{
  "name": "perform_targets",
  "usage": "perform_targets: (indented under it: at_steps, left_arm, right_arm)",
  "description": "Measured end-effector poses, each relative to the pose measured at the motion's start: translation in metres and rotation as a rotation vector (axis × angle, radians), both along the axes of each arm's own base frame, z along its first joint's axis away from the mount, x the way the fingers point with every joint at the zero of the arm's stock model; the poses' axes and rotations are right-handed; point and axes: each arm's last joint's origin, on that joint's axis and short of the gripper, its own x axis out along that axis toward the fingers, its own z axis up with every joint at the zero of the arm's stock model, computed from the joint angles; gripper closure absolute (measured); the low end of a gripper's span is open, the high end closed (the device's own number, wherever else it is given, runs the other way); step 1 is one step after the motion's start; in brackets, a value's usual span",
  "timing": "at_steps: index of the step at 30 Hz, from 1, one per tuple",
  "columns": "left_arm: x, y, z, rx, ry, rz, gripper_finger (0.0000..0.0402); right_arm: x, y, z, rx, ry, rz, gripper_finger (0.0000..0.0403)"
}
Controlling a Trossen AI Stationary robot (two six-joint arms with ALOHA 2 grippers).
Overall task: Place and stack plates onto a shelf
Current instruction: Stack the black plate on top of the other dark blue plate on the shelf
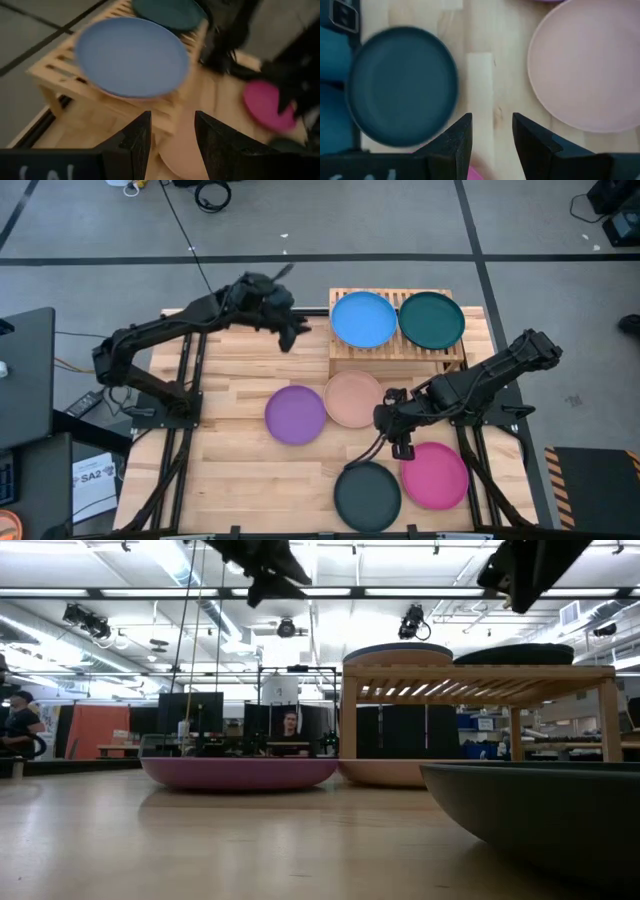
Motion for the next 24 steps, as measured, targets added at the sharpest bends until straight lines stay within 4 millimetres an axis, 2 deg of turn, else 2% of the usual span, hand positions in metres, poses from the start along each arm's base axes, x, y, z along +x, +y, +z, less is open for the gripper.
perform_targets:
  at_steps: [5, 9, 20, 24]
  left_arm:
    - [0.005, -0.034, -0.009, 0.084, 0.041, -0.157, 0.0244]
    - [0.009, -0.053, -0.026, 0.081, 0.077, -0.230, 0.0244]
    - [0.013, -0.082, -0.085, 0.103, 0.114, -0.346, 0.0244]
    - [0.012, -0.089, -0.106, 0.100, 0.071, -0.359, 0.0244]
  right_arm:
    - [0.002, 0.008, 0.003, 0.056, -0.045, -0.042, 0.0257]
    - [0.001, 0.016, 0.004, 0.093, -0.062, -0.077, 0.0257]
    - [-0.008, 0.039, 0.006, 0.142, -0.104, -0.218, 0.0257]
    - [-0.012, 0.049, 0.008, 0.149, -0.152, -0.250, 0.0257]
